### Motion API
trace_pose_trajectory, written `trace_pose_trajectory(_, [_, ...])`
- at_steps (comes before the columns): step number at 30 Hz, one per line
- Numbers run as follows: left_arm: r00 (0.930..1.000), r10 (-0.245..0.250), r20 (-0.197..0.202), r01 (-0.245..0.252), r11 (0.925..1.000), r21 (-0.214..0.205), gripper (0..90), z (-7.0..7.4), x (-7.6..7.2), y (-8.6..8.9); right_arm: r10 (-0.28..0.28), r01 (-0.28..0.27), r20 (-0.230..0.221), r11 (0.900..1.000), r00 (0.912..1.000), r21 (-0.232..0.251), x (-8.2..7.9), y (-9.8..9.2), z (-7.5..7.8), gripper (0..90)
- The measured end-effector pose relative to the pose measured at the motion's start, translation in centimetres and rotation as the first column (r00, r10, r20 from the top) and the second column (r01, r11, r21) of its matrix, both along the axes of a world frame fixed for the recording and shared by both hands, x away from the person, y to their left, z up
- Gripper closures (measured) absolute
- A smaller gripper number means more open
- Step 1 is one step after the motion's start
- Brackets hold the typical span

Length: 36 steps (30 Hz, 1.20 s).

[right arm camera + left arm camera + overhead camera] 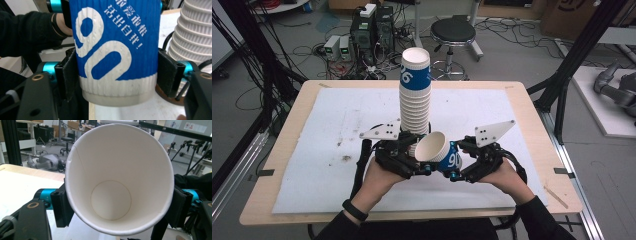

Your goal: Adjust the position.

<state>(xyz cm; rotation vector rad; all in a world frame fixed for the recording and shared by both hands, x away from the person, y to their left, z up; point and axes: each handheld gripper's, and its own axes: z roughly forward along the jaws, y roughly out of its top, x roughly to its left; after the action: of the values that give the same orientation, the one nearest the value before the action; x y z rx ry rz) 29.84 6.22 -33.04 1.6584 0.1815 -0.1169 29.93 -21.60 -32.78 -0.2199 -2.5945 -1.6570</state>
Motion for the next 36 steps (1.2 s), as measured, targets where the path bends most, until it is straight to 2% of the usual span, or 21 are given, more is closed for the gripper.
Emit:
trace_pose_trajectory(2, [0.9999,0.005,0.011,-0.006,0.9992,0.041,24.1,0.3,0.0,0.1,-0.001,0.001,0.011,0.9997,0.9999,-0.024,0.0,-0.1,0.1,23.5])
trace_pose_trajectory(5, [0.9994,0.01,0.032,-0.012,0.9967,0.08,24.3,0.6,-0.2,0.0,0.0,0.001,0.026,0.9993,0.9997,-0.038,-0.3,-0.1,0.4,23.3])
trace_pose_trajectory(9, [0.9982,0.021,0.056,-0.029,0.9885,0.148,24.5,0.8,-0.3,-0.3,-0.016,0.017,0.023,0.9982,0.9996,-0.057,-0.3,0.2,0.3,23.1])
trace_pose_trajectory(14, [0.9979,0.022,0.061,-0.033,0.9832,0.18,24.6,1.0,-0.4,-0.5,-0.019,0.02,0.021,0.9966,0.9996,-0.079,-0.3,0.8,-0.2,25.7])
trace_pose_trajectory(17, [0.9978,0.018,0.063,-0.029,0.9813,0.19,24.8,1.1,-0.5,-0.6,-0.014,0.015,0.017,0.9969,0.9998,-0.077,-0.3,1.0,-0.5,27.7])
trace_pose_trajectory(22, [0.9978,0.03,0.06,-0.039,0.9874,0.153,22.9,1.1,-0.5,-0.6,0.0,0.0,0.005,0.9991,1.0,-0.043,-0.2,1.2,-0.7,28.6])
trace_pose_trajectory(27, [0.9991,0.029,0.03,-0.031,0.998,0.054,18.5,0.9,-0.4,-0.5,0.0,0.001,-0.016,0.9997,0.9999,0.025,0.0,0.9,-0.7,28.6])
trace_pose_trajectory(30, [0.9994,0.029,0.018,-0.029,0.9995,0.009,17.9,0.8,-0.4,-0.5,-0.003,0.004,-0.019,0.9987,0.9998,0.05,0.0,0.9,-0.7,28.6])
trace_pose_trajectory(36, [0.9986,0.047,0.022,-0.047,0.9987,-0.022,17.6,0.9,-0.3,-0.5,-0.013,0.016,-0.033,0.9958,0.9994,0.091,0.0,1.0,-0.9,28.5])
